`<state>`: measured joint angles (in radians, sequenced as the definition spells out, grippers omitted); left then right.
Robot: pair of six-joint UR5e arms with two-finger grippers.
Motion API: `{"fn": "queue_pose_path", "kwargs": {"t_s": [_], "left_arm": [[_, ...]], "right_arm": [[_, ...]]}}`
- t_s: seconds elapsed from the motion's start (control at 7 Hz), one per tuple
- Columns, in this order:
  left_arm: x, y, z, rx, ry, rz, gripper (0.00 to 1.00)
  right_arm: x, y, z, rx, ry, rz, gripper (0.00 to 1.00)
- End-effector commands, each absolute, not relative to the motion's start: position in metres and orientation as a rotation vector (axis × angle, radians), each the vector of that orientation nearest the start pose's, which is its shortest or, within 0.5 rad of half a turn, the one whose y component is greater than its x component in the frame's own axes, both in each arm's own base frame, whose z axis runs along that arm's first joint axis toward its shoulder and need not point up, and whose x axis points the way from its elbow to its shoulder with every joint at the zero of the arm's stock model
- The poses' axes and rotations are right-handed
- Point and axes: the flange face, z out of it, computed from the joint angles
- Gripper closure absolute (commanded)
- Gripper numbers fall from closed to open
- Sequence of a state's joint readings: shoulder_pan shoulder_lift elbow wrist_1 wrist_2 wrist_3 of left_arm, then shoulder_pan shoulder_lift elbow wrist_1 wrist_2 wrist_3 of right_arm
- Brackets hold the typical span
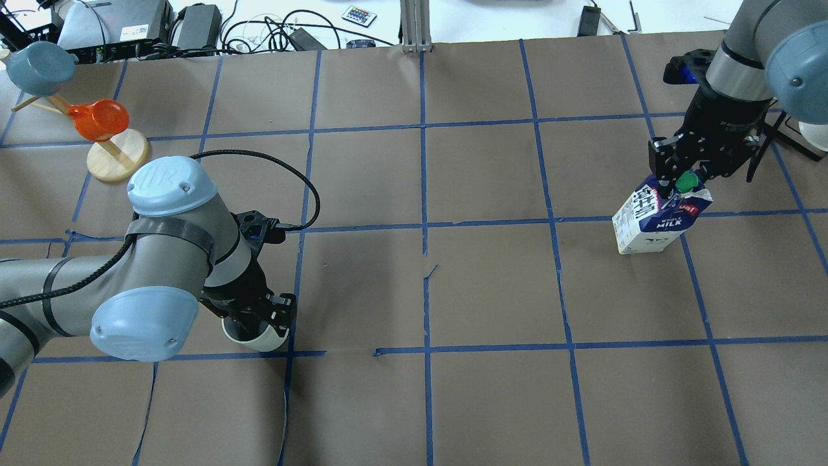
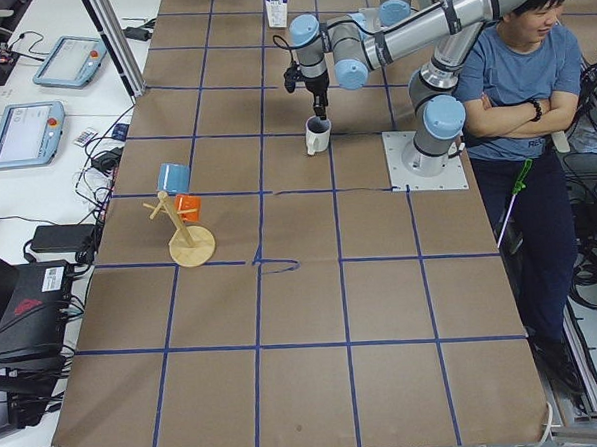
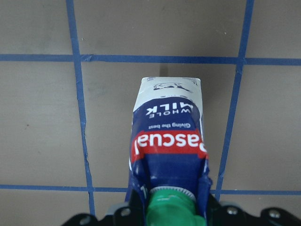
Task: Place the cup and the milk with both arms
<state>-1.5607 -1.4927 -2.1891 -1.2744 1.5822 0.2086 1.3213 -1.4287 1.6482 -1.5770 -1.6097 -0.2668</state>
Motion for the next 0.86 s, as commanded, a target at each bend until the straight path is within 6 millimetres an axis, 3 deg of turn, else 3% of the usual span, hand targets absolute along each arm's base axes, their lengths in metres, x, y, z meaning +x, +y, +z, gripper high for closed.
{"fn": "queue_pose_path", "kwargs": {"t_s": [0.0,0.14,0.57,0.71], "left_arm": [[-0.126,-0.380,0.256,0.378,3.098,0.409,0.93],[-0.126,-0.380,0.253,0.378,3.096,0.419,1.00],[-0.126,-0.382,0.257,0.378,3.097,0.402,1.00],[-0.126,-0.390,0.270,0.330,3.103,0.349,1.00]], "right_arm": [[-0.001,-0.540,0.394,0.009,3.110,0.307,0.82],[0.001,-0.540,0.394,0.026,3.095,0.299,0.82],[0.001,-0.540,0.394,0.027,3.089,0.296,0.82],[0.001,-0.540,0.394,0.030,3.089,0.296,0.82]]}}
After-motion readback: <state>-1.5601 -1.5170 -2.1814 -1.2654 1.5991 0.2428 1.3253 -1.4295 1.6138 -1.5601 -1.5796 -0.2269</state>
